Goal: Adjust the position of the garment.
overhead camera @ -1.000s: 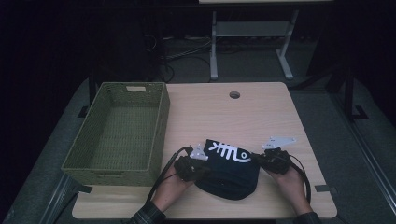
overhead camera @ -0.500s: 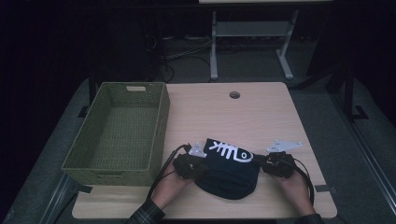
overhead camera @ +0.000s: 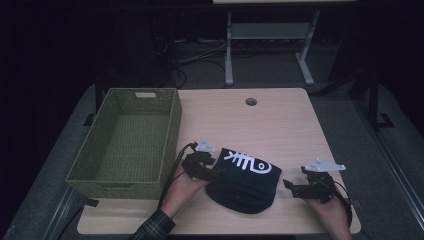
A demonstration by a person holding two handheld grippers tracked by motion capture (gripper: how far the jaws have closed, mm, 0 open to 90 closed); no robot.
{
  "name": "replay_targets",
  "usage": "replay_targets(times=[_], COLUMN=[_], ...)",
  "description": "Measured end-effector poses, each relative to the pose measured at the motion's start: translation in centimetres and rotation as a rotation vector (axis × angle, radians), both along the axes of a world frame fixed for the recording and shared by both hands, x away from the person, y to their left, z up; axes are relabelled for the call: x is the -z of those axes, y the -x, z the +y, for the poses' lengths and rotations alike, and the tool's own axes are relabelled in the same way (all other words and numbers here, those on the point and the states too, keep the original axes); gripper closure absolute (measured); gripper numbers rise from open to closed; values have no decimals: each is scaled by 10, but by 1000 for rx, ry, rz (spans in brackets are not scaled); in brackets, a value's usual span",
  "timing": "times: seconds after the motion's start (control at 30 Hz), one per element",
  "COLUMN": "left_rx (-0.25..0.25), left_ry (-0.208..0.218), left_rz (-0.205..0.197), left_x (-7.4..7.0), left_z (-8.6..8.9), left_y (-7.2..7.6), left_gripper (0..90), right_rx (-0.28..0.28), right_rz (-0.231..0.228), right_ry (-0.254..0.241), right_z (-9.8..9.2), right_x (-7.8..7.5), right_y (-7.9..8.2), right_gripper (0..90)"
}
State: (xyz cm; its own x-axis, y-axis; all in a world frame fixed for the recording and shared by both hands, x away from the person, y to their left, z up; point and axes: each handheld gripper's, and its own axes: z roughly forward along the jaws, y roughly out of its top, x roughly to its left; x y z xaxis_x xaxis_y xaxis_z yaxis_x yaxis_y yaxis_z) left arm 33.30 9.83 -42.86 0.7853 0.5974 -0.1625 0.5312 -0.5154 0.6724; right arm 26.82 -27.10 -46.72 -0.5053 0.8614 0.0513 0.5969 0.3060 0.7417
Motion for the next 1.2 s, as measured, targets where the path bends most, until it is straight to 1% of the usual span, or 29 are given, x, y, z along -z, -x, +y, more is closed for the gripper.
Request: replay_targets(times=[0.03,0.07,0.1,0.17,0.2,0.23,0.37,0.5,0.7,0.73,0.8,0.9,0.97,1.0,1.07,1.13,1.2], left_rx=[-1,-4,-11,-8,-6,-9,-12,-10,-1,-1,0,12,23,27,45,50,56], left_ry=[5,6,6,-10,-16,-19,-56,-51,-62,-56,-53,-48,-40,-40,-30,-26,-25], left_rz=[1,0,1,7,8,10,8,25,34,42,41,39,38,39,52,57,62], left_x=[1,2,4,8,9,11,20,26,32,33,33,33,33,33,32,32,32], left_z=[0,0,-1,-4,-5,-6,-10,-9,-11,-10,-10,-11,-11,-11,-11,-11,-11], left_y=[-2,-3,-4,-6,-7,-7,-8,-9,-9,-9,-9,-7,-6,-6,-6,-6,-6], left_gripper=[337,317,297,265,251,239,192,185,189,198,208,260,321,336,397,425,477], right_rx=[10,20,19,10,11,10,6,-3,-8,-9,-10,-11,-11,-11,-11,-11,-10], right_rz=[15,28,37,55,53,54,42,40,40,40,39,39,40,40,40,40,41], right_ry=[2,13,26,51,59,57,52,51,51,51,51,51,51,51,50,50,50], right_z=[-1,-1,0,3,4,4,4,4,4,4,4,4,5,5,5,5,5], right_x=[4,6,8,13,15,15,16,16,16,16,16,16,16,16,16,16,16], right_y=[1,2,3,3,3,3,3,2,2,2,1,1,1,1,1,1,1], right_gripper=[111,75,54,20,13,13,13,13,13,13,13,13,13,13,13,13,13])
